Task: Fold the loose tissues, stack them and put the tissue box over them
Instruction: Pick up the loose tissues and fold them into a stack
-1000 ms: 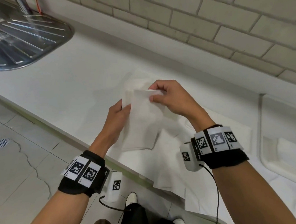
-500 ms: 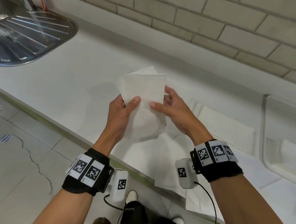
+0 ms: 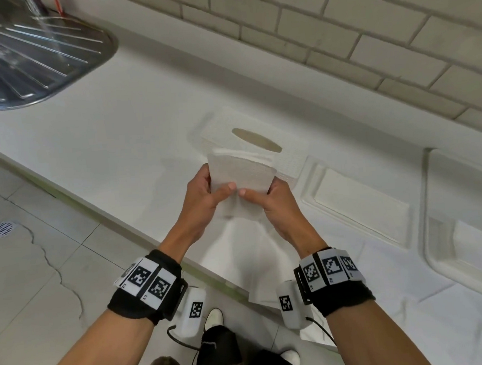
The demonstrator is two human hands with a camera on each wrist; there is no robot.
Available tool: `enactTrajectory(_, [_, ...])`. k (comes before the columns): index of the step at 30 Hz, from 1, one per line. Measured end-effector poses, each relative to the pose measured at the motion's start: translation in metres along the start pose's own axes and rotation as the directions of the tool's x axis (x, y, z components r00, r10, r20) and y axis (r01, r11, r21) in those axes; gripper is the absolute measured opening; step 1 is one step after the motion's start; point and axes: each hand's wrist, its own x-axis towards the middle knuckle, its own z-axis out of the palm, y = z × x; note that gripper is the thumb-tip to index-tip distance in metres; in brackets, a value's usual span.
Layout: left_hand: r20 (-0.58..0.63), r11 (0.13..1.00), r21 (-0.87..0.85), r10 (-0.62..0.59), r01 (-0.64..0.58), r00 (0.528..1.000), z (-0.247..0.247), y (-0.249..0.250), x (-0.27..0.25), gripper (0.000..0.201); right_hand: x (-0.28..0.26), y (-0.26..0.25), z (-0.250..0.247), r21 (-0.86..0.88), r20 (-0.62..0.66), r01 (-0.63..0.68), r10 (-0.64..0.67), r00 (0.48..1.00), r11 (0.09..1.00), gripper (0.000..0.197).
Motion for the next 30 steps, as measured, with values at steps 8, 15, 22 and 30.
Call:
enactTrajectory(8, [-0.004,0.999,0.011,0.053,-0.053,0.999,0.001,-0.002,-0.004,0.039,-0.002,0.001,0.001,0.033,-0.03,0.009,-0.008,1.0,0.999,0.035])
enactTrajectory(15, [0.015,0.952,0.292,0.09,-0.09,0.996,-0.004,-0.002,-0.001,0.038,-0.006,-0.013,-0.007,-0.009,-0.04,0.024,-0.025,0.999,1.0,0.021])
enactTrajectory(22, [0.185,0.838,0.529,0.042,-0.135,0.982,0.004,0.024,0.006,0.012,0.0,-0.062,-0.035,-0.4,0.143,0.099,-0.045,0.989,0.911,0.014])
enactTrajectory(30, [0.104,0.974,0.189,-0.145,0.124,0.984,-0.047,0.034,0.015,0.043,-0.003,-0.032,-0.067,-0.031,-0.125,-0.036,0.032,0.992,0.999,0.014])
